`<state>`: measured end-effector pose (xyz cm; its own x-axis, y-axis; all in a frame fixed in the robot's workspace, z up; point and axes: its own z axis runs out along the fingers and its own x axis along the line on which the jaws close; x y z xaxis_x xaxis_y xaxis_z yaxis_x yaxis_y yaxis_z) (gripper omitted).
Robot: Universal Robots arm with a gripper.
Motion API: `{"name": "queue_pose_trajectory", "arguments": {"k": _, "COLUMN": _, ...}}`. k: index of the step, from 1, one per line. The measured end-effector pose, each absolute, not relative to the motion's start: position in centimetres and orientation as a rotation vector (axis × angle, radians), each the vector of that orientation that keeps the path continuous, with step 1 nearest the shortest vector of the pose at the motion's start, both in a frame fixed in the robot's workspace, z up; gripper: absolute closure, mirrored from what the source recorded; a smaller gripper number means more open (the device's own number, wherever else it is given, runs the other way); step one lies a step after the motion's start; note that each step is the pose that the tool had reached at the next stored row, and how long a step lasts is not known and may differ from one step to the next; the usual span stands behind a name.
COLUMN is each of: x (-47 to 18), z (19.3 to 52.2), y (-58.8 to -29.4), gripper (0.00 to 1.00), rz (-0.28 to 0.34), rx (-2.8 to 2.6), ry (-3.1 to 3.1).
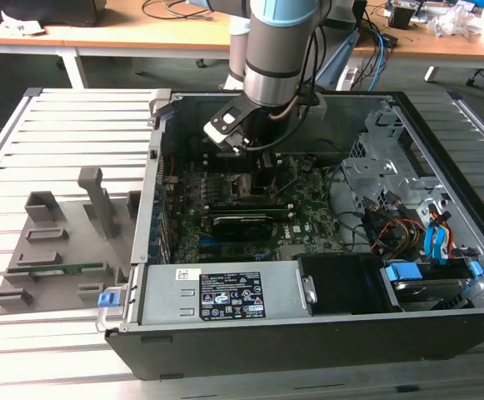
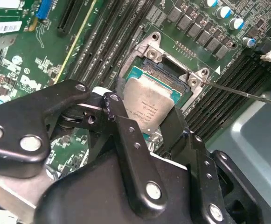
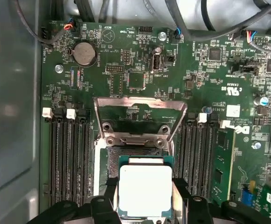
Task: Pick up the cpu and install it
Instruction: 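Place the cpu into insertion slot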
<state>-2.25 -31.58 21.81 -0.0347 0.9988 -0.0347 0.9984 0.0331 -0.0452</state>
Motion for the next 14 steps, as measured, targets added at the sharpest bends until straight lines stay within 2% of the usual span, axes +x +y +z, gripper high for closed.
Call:
{"name": "queue_pose_trajectory", "arguments": {"k": 2, "x": -2.4, "z": 20.2, "y": -30.9, "gripper": 0.45, "rz": 0.089, "rx": -2.193, "ry": -2.239}}
{"name": "queue_pose_trajectory", "arguments": {"k": 10, "x": -2.4, "z": 19.8, "y": -30.9, "gripper": 0.45, "rz": 0.089, "rx": -2.193, "ry": -2.238}}
{"name": "queue_pose_trajectory", "arguments": {"k": 11, "x": -2.4, "z": 19.8, "y": -30.9, "gripper": 0.44, "rz": 0.089, "rx": -2.193, "ry": -2.238}}
{"name": "queue_pose_trajectory", "arguments": {"k": 12, "x": -2.4, "z": 19.8, "y": -30.9, "gripper": 0.38, "rz": 0.089, "rx": -2.193, "ry": -2.238}}
{"name": "queue_pose_trajectory", "arguments": {"k": 14, "x": -2.4, "z": 19.8, "y": -30.9, "gripper": 0.38, "rz": 0.089, "rx": -2.193, "ry": -2.238}}
